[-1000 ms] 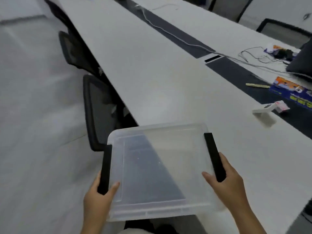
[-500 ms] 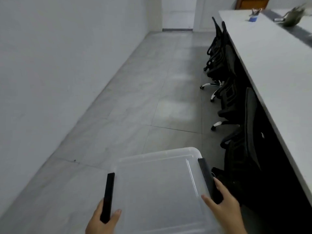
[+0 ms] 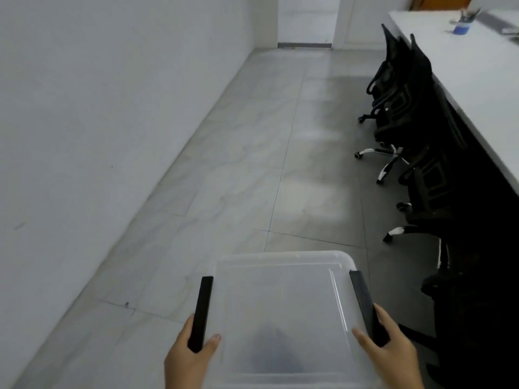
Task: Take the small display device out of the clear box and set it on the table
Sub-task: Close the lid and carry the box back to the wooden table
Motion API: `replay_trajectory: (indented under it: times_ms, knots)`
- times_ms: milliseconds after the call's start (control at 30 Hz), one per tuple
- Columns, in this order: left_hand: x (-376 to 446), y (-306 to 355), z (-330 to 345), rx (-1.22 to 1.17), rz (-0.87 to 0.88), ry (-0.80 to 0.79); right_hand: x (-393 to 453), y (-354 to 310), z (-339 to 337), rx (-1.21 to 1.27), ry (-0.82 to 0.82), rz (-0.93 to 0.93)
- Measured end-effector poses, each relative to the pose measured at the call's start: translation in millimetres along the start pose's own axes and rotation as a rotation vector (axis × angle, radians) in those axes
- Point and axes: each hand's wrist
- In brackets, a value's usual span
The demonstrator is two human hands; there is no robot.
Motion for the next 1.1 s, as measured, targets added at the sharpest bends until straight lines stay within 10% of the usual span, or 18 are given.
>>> replay_trajectory:
  times_ms: [500, 1100]
  knots:
    - [293, 241, 152, -0.044, 0.024, -0.016, 280, -207, 186, -0.056, -0.126, -0.090]
    - [664, 599, 438, -0.011, 0.213, -0.197, 673, -465, 389, 0.056, 0.159, 0.094]
Point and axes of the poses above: each hand's wrist, its own x-axis towards the middle knuckle, its own z-axis out of the palm, y = z × x, and after that the axes turned 14 degrees about y, right-handed
